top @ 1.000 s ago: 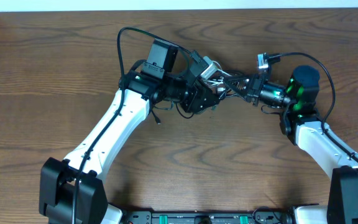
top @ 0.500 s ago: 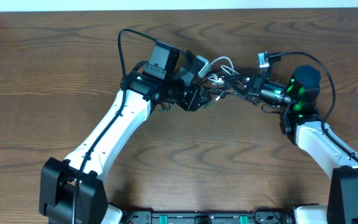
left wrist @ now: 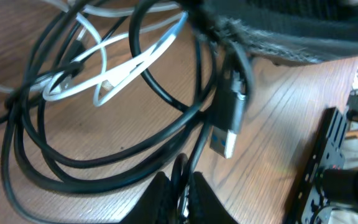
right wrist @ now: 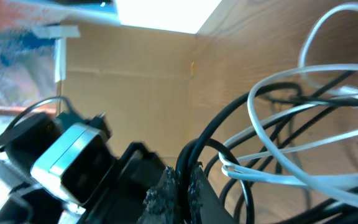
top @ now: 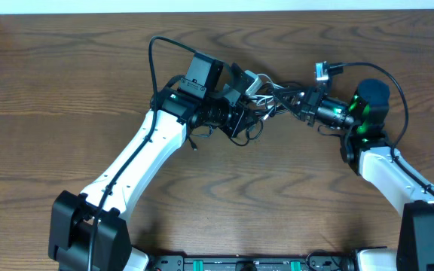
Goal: Untangle cables
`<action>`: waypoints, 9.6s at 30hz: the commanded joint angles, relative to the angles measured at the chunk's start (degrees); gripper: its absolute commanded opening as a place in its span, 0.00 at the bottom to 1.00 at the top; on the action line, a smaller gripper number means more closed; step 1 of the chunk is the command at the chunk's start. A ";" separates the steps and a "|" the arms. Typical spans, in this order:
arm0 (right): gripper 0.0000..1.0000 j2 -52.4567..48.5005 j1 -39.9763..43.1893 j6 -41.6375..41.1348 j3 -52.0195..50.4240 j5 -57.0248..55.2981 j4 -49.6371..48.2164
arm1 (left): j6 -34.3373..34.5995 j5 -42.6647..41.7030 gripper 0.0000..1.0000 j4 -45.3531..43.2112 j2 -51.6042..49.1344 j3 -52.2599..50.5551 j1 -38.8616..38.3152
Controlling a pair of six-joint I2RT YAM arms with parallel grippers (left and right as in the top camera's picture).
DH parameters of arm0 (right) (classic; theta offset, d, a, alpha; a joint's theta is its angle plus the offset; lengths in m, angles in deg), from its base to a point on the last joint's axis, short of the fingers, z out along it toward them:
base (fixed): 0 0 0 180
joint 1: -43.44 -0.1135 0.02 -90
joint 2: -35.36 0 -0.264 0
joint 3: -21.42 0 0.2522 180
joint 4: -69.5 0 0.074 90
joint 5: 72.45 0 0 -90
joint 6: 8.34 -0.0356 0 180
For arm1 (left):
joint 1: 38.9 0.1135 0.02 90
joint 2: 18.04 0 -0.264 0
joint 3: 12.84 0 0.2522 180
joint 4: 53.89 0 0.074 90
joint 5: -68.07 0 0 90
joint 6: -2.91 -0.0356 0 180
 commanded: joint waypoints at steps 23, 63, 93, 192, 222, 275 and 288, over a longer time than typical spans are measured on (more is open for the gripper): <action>0.01 0.35 3.30 -3.04 0.31 4.59 -0.57 | -3.34 -10.34 0.08 -5.03 -0.31 0.79 -0.28; 0.01 0.35 -0.15 -7.56 0.31 7.41 -7.45 | -4.17 -5.38 0.08 -6.14 -2.12 0.76 -2.95; 0.08 0.35 -3.04 -2.38 0.31 11.91 -1.66 | -3.96 -5.35 0.08 -8.28 -2.12 0.76 -2.95; 0.54 0.35 9.77 85.74 -0.79 -19.43 69.77 | -5.97 3.45 0.97 -2.69 -2.14 0.76 -2.93; 0.49 0.35 9.73 85.11 -4.74 -25.31 62.18 | -5.97 3.48 0.97 -2.67 -2.14 0.76 -2.93; 0.45 0.35 1.20 79.08 -4.81 -35.76 58.69 | -7.48 3.48 0.98 -3.50 -2.14 0.76 -2.93; 0.07 0.35 0.72 73.02 -4.33 -37.38 56.39 | -7.45 3.45 0.98 -3.45 -2.14 0.76 -2.93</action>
